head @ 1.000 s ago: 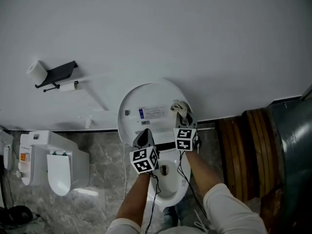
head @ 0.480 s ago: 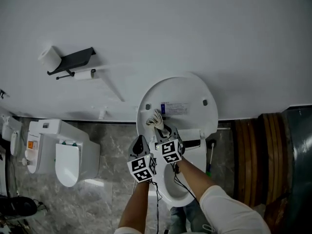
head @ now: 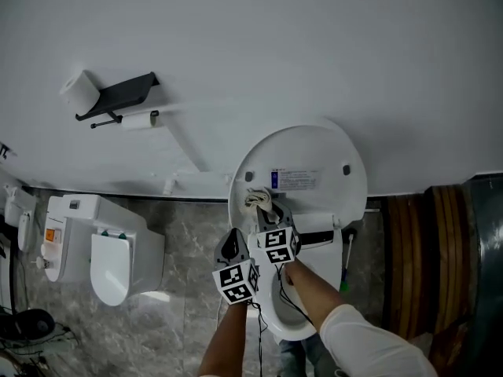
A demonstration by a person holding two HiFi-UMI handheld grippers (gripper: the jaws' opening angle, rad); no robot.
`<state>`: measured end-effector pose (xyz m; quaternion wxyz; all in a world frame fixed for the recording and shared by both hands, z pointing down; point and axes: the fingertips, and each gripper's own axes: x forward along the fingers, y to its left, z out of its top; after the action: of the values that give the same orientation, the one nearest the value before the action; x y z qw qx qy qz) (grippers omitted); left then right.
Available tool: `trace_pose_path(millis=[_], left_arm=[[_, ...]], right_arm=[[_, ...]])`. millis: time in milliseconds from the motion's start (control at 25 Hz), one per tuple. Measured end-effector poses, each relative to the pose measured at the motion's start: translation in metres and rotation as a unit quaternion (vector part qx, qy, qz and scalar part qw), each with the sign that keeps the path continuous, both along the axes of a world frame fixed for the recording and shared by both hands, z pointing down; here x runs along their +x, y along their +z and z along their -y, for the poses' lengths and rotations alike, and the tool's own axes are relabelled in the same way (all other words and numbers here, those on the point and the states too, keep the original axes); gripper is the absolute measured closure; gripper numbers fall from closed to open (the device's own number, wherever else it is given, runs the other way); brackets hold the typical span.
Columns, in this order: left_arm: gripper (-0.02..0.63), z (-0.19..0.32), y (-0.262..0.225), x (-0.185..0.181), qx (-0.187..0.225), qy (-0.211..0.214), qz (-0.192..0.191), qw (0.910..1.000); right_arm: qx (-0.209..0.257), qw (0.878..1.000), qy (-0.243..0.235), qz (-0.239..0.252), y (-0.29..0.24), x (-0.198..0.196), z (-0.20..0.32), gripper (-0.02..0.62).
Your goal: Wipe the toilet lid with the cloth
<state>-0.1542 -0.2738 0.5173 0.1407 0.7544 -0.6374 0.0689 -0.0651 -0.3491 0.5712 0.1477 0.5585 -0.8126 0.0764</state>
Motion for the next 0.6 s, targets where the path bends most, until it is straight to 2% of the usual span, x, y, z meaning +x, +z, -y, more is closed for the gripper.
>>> trace_pose_path(millis=[160,280,440,600], left_arm=[[0.594,0.008,0.001,0.042,0.002,0.033,-0.015,0.9993],[0.594,0.013,0.0,0.078,0.005,0.06,-0.025,0.9979],[0.594,0.012,0.0,0.113,0.006,0.09,-0.033,0.9954],[0.594,0.011,0.0,0.122,0.005,0.099,-0.036,0.9945]], right_arm=[[0.003,0.998,0.066,0.0,0.003,0.072,-0.006,0.505],[0.002,0.992,0.128,-0.001,0.007,0.137,-0.013,0.505],[-0.004,0.978,0.21,0.002,0.014,0.21,-0.026,0.505],[-0.016,0.959,0.282,0.019,0.027,0.257,-0.038,0.505]])
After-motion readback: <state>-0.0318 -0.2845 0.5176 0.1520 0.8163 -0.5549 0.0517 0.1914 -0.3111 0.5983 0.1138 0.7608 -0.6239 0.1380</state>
